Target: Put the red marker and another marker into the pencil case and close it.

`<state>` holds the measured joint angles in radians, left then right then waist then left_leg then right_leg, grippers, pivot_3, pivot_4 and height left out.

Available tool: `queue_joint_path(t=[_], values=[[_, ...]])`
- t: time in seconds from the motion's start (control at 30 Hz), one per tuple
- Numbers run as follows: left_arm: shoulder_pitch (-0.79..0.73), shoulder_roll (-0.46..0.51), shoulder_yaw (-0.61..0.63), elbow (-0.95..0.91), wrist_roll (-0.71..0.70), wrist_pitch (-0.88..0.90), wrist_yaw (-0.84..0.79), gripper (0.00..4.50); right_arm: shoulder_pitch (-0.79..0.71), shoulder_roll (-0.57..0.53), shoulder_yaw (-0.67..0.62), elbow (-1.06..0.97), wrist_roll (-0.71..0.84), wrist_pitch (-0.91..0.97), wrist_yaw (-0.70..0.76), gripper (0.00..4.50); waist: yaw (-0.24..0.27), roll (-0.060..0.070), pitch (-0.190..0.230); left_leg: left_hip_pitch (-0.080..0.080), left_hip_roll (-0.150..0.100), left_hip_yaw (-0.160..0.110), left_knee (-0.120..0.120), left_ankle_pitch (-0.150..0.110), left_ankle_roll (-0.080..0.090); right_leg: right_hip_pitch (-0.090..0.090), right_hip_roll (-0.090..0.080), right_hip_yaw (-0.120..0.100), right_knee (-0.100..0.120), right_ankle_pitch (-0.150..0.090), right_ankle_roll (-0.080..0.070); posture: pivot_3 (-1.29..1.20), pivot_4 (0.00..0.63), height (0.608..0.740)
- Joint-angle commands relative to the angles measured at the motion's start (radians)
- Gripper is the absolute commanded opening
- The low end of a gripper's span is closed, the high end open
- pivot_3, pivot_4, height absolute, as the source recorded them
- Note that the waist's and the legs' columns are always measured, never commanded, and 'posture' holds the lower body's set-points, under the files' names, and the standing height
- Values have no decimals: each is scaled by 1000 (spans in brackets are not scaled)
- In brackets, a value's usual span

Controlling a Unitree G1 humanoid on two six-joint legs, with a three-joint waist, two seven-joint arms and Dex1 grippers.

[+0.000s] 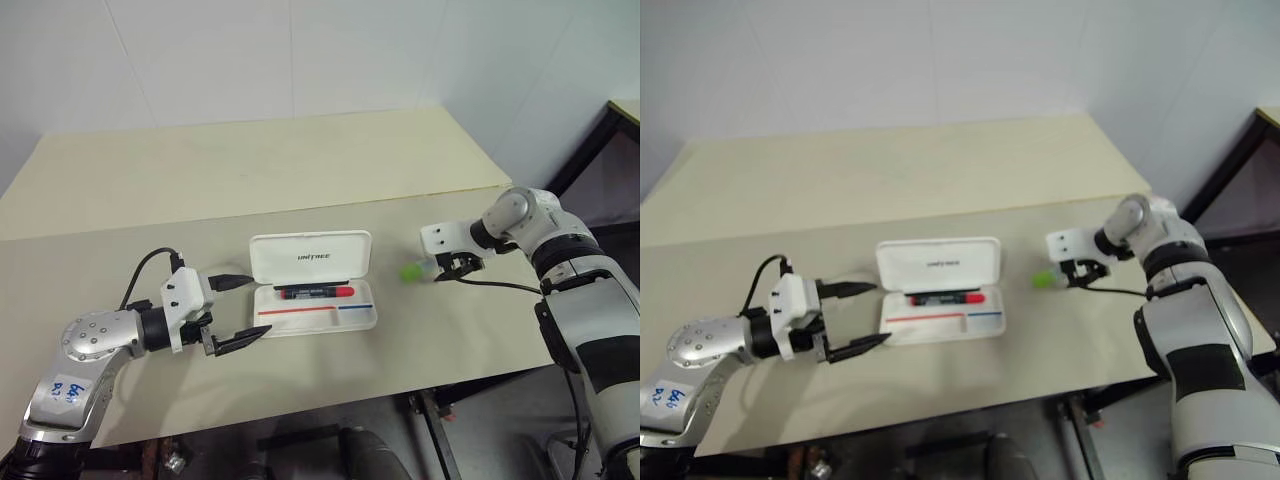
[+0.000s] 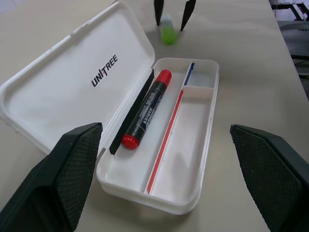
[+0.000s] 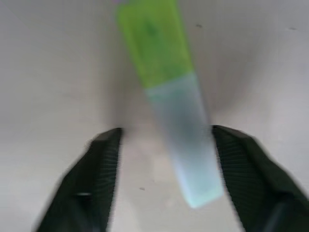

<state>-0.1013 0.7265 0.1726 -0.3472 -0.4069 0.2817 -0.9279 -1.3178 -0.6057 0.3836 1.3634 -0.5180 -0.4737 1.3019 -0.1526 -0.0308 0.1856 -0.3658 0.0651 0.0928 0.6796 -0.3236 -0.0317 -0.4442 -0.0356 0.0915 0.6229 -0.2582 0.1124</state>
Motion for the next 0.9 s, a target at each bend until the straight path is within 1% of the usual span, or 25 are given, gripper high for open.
queue_joint_path(t=[0.03, 0.07, 0.4, 0.53, 0.77, 0.87, 0.9], values=[[7, 16, 25, -41, -17, -2, 3, 4500, 10, 17, -24, 2, 30, 7, 51, 1356, -1, 0, 0, 0, 0, 0, 0, 0, 0, 0, 0, 0, 0, 0, 0, 0, 150, 740], [4, 15, 23, -41, -16, 0, 4, 4500, 11, 20, -25, 0, 31, 9, 39, 1115, -1, 0, 0, 0, 0, 0, 0, 0, 0, 0, 0, 0, 0, 0, 0, 0, 150, 740], [-9, 9, 11, -38, -16, 4, 4, 4500, 17, 19, -36, -6, 36, 0, 13, 1099, -13, 0, 0, 0, 0, 0, 0, 0, 0, 0, 0, 0, 1, 0, 0, 0, 150, 740], [-17, 7, 5, -31, -14, 4, 3, 4500, -7, 10, -67, -10, 61, 11, 10, 1099, -15, 0, 0, 0, 0, 0, 0, 0, 0, 0, 0, 0, 1, 0, 0, 0, 150, 740], [-54, 4, -19, 18, -12, -7, -20, 4500, -30, -47, -133, -27, 134, 33, 103, 1099, -11, 1, 0, -1, 0, -1, 0, 0, 0, 0, 0, 0, 1, 0, 0, 0, 150, 740], [-80, 3, -32, 46, -9, -13, -33, 4500, -24, -71, -164, -44, 179, 40, 180, 1099, -9, 1, 0, -2, -1, -1, 0, 0, 0, 0, 0, 0, 1, 0, 1, 0, 150, 740], [-90, 5, -35, 62, -8, -18, -44, 4500, -18, -81, -183, -59, 212, 54, 238, 1099, -9, 1, 1, -2, -1, -1, 0, 0, 0, 0, 0, 0, 1, 0, 1, 0, 150, 740]])
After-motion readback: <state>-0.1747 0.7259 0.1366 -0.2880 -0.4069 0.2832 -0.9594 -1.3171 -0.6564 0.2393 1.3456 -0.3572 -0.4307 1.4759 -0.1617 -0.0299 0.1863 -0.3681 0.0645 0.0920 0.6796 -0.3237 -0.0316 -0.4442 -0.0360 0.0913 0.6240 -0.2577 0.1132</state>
